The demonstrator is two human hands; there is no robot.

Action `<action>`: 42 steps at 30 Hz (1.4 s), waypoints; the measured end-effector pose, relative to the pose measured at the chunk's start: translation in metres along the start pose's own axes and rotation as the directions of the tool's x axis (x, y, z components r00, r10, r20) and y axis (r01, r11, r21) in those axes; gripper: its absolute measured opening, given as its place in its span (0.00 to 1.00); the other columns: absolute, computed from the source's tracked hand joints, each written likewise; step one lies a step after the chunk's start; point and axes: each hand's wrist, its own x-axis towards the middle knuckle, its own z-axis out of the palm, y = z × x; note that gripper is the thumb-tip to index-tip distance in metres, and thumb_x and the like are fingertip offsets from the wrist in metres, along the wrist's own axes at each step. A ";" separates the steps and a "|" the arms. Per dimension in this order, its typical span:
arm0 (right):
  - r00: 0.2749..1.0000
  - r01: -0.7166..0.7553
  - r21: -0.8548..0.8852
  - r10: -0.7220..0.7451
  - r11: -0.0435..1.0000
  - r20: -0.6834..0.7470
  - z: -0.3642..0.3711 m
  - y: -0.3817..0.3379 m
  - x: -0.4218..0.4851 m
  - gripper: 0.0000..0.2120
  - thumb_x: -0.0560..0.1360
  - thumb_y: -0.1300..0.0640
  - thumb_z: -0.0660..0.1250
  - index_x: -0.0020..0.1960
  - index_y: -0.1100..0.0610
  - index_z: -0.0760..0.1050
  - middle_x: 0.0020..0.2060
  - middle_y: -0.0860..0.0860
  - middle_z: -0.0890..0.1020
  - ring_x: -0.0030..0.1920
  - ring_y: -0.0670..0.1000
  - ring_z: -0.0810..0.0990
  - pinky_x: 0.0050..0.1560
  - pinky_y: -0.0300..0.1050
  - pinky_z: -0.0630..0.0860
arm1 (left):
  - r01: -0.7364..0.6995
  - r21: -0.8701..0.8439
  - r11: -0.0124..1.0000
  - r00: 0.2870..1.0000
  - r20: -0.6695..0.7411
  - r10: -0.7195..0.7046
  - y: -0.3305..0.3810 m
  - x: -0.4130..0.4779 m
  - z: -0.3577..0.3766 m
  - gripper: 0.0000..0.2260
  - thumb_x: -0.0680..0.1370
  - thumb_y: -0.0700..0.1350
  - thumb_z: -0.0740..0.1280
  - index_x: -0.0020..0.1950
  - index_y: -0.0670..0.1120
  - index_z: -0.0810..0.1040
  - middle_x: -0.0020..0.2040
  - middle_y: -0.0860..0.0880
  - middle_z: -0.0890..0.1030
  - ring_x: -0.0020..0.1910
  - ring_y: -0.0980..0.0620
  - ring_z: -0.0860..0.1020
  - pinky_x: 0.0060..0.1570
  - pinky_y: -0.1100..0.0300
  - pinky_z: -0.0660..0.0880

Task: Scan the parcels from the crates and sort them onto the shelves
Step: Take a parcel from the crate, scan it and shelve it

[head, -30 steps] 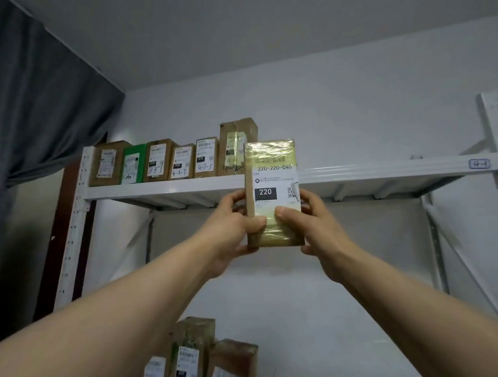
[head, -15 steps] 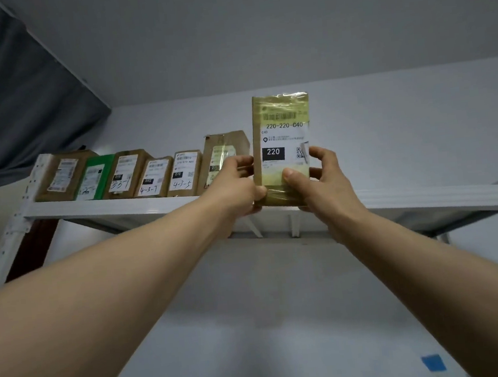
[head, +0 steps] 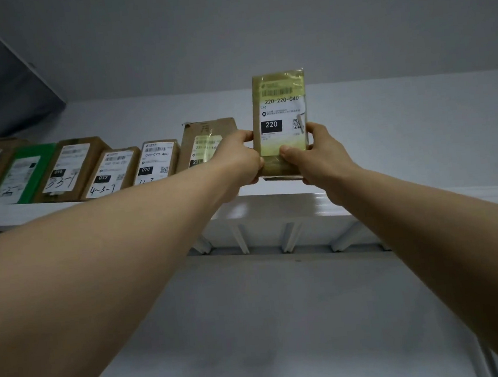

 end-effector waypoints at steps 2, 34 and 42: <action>1.000 -0.017 -0.053 0.017 0.998 0.009 0.008 0.007 0.008 0.30 0.79 0.52 0.69 0.77 0.53 0.60 0.59 0.48 0.76 0.59 0.55 0.79 0.62 0.58 0.78 | -0.004 0.058 0.998 1.000 -0.009 0.005 -0.014 0.014 0.001 0.27 0.80 0.31 0.63 0.76 0.50 0.69 0.57 0.45 0.78 0.54 0.44 0.80 0.56 0.45 0.82; 0.996 -0.086 -0.523 0.081 0.848 -0.033 0.072 0.047 0.029 0.08 0.78 0.53 0.61 0.57 0.52 0.70 0.46 0.50 0.75 0.50 0.56 0.72 0.61 0.56 0.60 | -0.165 0.788 0.593 0.986 0.130 0.101 -0.080 0.023 -0.022 0.31 0.78 0.33 0.59 0.78 0.55 0.65 0.73 0.43 0.66 0.73 0.39 0.61 0.68 0.44 0.66; 0.994 -0.076 -0.550 0.106 0.831 0.023 0.071 0.047 0.027 0.09 0.79 0.50 0.60 0.57 0.51 0.72 0.48 0.50 0.77 0.51 0.56 0.74 0.61 0.56 0.61 | -0.129 0.829 0.544 0.990 0.138 0.024 -0.075 0.017 -0.017 0.25 0.78 0.34 0.57 0.72 0.53 0.71 0.71 0.42 0.66 0.72 0.38 0.60 0.67 0.44 0.63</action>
